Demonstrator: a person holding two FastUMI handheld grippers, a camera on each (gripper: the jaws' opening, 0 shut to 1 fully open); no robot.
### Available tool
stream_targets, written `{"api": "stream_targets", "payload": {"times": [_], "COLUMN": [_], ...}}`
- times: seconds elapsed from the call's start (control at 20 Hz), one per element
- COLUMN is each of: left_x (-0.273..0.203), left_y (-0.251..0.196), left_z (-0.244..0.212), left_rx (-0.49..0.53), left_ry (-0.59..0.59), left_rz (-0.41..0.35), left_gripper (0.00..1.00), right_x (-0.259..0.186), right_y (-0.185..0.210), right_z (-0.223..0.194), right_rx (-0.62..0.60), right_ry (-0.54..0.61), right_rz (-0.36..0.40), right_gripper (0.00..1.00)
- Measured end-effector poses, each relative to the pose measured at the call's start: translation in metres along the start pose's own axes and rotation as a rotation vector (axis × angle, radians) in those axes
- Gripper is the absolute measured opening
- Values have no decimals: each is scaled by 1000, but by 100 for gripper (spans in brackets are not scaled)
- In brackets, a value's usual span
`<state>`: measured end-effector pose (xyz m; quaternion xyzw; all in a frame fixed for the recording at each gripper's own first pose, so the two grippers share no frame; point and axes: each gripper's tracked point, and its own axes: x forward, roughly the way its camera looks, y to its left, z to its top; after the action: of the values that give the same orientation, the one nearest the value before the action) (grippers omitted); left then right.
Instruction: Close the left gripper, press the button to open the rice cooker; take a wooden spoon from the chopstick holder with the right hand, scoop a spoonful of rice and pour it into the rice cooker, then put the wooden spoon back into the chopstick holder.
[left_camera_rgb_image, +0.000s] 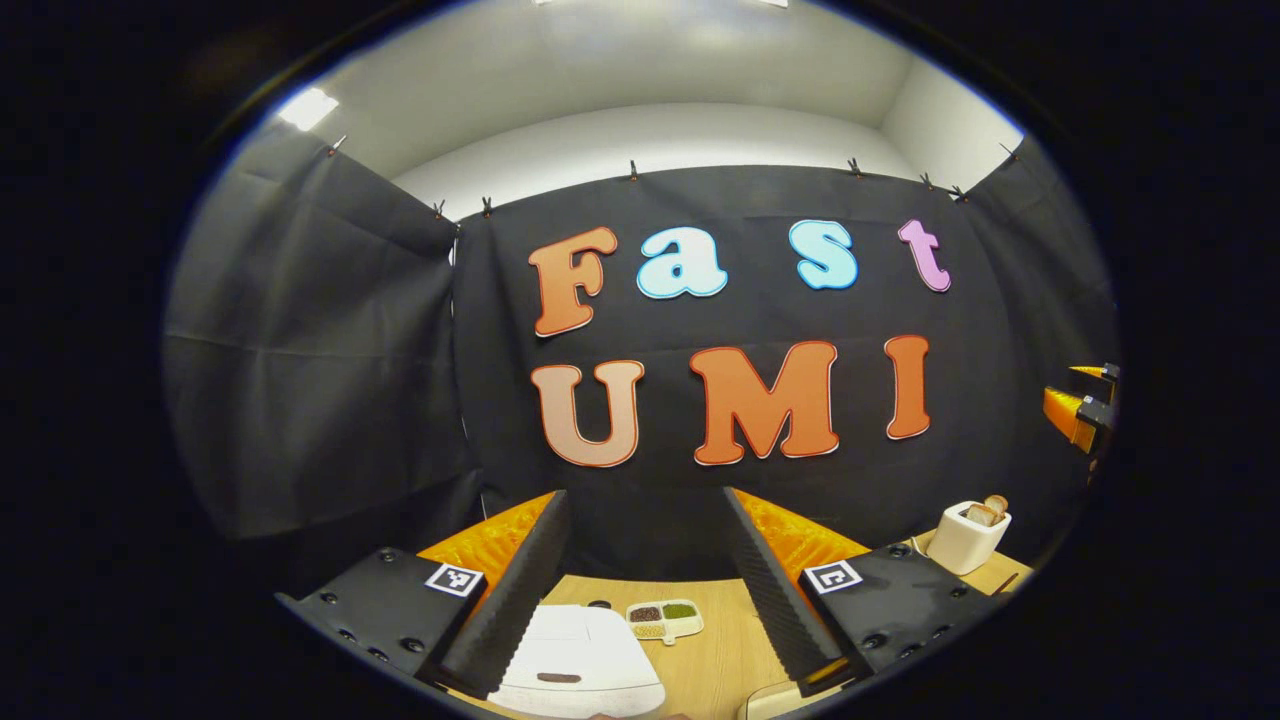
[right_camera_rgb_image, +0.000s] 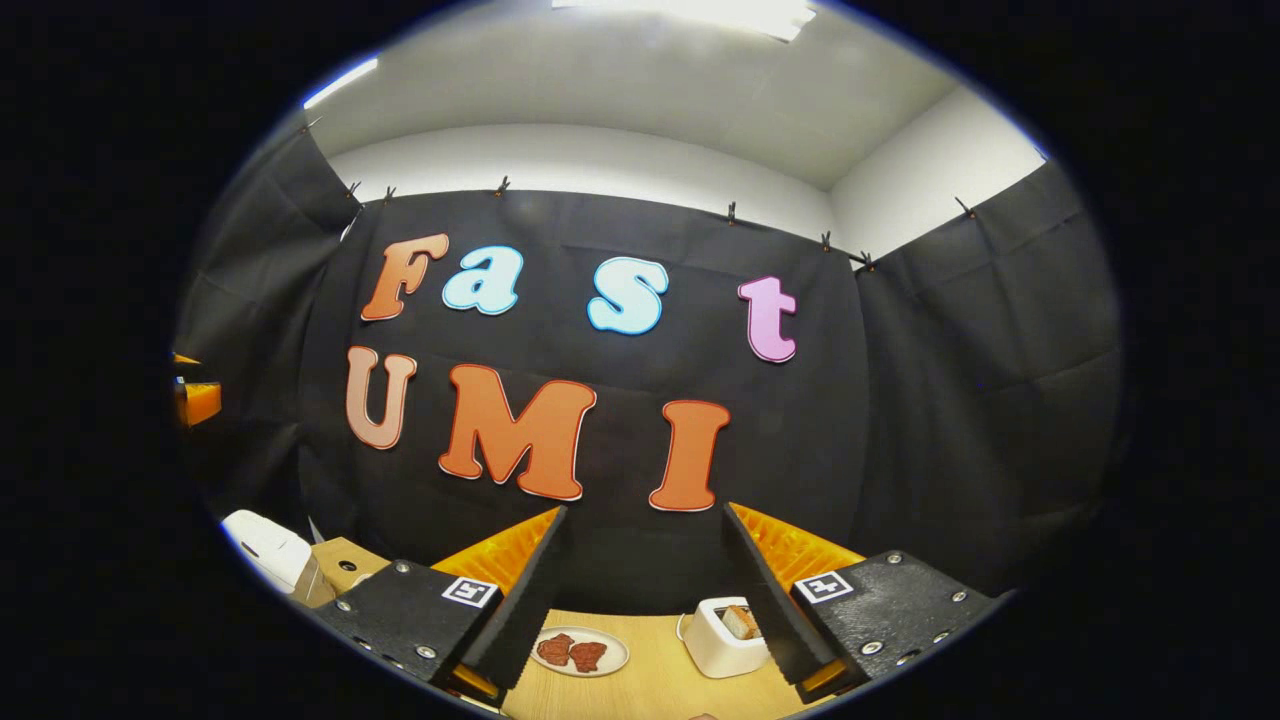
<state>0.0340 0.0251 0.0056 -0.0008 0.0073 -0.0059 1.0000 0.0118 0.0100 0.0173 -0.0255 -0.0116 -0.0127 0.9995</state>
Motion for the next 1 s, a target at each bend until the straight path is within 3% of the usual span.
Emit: {"api": "stream_targets", "payload": {"times": [0.05, 0.3, 0.55, 0.65, 0.7, 0.75, 0.8, 0.85, 1.0], "left_x": [2, 11, 26, 30, 32, 34, 36, 39, 41], "left_y": [2, 23, 53, 58, 69, 71, 70, 76, 86], "left_z": [-2, -11, -36, -60, -74, -90, -107, -121, -167], "left_rx": [-3, 0, -9, -20, -25, -48, -77, -99, -163], "left_ry": [11, 56, 146, 227, 283, 345, 410, 462, 648], "left_rz": [10, 47, 116, 103, 137, 131, 111, 130, 125], "left_gripper": [100, 100, 37, 12, 13, 5, 4, 5, 4], "right_x": [0, -5, -4, -7, -13, -22, -32, -39, -47], "right_y": [1, 1, -8, -11, -15, -21, -28, -31, -36], "right_z": [0, -4, -11, -14, -17, -19, -20, -21, -25], "right_rx": [7, -13, -16, -7, -11, -18, -24, -27, -46], "right_ry": [2, 16, 37, 53, 58, 62, 67, 72, 92], "right_rz": [0, -6, -60, -67, -73, -88, -102, -113, -141], "right_gripper": [92, 92, 92, 92, 92, 92, 92, 96, 92]}}
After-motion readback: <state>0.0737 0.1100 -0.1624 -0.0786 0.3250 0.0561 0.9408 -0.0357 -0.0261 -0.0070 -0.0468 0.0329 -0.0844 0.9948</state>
